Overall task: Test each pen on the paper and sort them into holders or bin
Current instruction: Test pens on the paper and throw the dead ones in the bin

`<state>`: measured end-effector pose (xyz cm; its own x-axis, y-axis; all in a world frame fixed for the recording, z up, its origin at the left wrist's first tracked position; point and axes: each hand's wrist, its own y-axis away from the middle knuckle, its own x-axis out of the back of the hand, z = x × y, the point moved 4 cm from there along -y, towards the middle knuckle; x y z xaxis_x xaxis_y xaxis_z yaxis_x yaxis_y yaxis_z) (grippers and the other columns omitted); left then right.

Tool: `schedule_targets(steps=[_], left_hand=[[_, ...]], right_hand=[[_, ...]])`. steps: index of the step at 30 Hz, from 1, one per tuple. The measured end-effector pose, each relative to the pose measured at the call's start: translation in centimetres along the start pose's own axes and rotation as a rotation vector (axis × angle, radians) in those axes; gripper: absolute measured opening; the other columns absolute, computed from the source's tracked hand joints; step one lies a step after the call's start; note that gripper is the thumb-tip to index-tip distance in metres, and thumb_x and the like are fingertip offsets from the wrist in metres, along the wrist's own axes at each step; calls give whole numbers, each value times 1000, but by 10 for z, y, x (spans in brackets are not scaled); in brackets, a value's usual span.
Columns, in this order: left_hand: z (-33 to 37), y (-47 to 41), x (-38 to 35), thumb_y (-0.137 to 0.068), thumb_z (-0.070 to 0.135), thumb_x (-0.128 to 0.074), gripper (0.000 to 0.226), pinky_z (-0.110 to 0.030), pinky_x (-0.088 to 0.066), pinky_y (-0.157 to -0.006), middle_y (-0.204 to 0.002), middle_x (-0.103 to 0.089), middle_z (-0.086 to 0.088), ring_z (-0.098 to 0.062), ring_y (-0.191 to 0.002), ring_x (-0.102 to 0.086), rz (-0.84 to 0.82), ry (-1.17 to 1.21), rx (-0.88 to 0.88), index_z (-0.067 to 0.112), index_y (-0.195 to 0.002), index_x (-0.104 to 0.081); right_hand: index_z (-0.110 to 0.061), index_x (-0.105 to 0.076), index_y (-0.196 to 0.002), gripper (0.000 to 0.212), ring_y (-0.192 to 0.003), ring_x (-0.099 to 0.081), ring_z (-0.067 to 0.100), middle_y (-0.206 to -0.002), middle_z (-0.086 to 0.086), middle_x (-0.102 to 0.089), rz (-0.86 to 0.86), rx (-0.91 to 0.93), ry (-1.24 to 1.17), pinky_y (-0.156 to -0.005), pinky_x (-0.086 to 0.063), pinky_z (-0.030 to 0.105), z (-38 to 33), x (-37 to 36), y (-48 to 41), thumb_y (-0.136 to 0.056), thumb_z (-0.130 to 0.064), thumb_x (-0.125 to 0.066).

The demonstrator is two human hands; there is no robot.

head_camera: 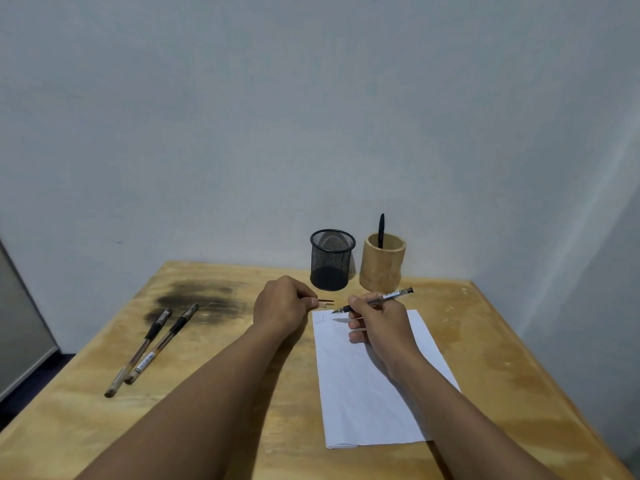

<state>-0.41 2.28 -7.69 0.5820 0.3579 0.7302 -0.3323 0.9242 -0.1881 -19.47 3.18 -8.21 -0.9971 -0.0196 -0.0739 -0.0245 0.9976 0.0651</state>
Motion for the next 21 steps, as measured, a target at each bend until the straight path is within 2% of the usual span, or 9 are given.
schedule_targets(steps=[3,6,9,11,15,18,19,21], left_hand=[[1,1,0,-86,37,-73,15,-31,-51,-74,-103,-77,6,-18,-95,-65,1,-21,-13,31,-99,-80],[-3,9,9,-92,39,-65,25,-33,-52,-82,-113,-75,4,-20,-101,-65,20,-10,-54,30,-113,-75],[-9,30,19,-95,45,-55,32,-35,-51,-86,-119,-72,5,-20,-107,-62,29,-89,-164,31,-118,-72],[-14,48,20,-93,54,-51,41,-36,-47,-91,-127,-68,5,-20,-116,-56,-26,-189,-254,34,-123,-68],[-16,74,19,-88,64,-50,47,-39,-40,-101,-139,-58,-3,-25,-131,-47,-116,-329,-315,42,-128,-62],[-16,78,16,-91,63,-47,47,-39,-34,-106,-146,-52,-5,-26,-136,-42,-126,-353,-317,46,-134,-55],[-17,79,15,-92,63,-45,49,-40,-32,-108,-148,-51,-4,-25,-138,-40,-126,-351,-316,47,-137,-52],[-21,78,13,-92,64,-42,51,-45,-25,-114,-151,-46,-2,-23,-142,-34,-133,-344,-301,49,-140,-46]], right_hand=[[-1,-72,-91,14,-57,-60,13,-70,9,-65,14,5,-6,-52,-56,27,1,0,0,-96,-14,-68],[-1,-72,-94,14,-61,-61,15,-73,10,-66,23,8,4,-52,-55,28,2,0,-1,-96,-14,-68],[-3,-73,-97,14,-66,-62,17,-76,12,-69,24,4,-1,-53,-55,29,3,-1,-2,-97,-15,-67],[-4,-74,-96,14,-67,-62,17,-77,11,-70,21,1,20,-53,-54,28,4,-3,-2,-97,-16,-66],[-3,-74,-83,19,-61,-57,19,-65,8,-65,-5,44,109,-49,-46,29,7,-10,-1,-94,-16,-65],[-10,-74,-77,20,-67,-66,26,-66,8,-69,-1,159,311,-55,-50,37,1,-16,4,-90,-21,-64],[-8,-72,-76,21,-67,-66,29,-67,10,-68,-6,179,338,-56,-50,38,-1,-18,5,-91,-20,-63],[4,-65,-80,22,-60,-54,35,-64,17,-60,-51,174,267,-51,-42,36,-1,-24,4,-92,-14,-62]])
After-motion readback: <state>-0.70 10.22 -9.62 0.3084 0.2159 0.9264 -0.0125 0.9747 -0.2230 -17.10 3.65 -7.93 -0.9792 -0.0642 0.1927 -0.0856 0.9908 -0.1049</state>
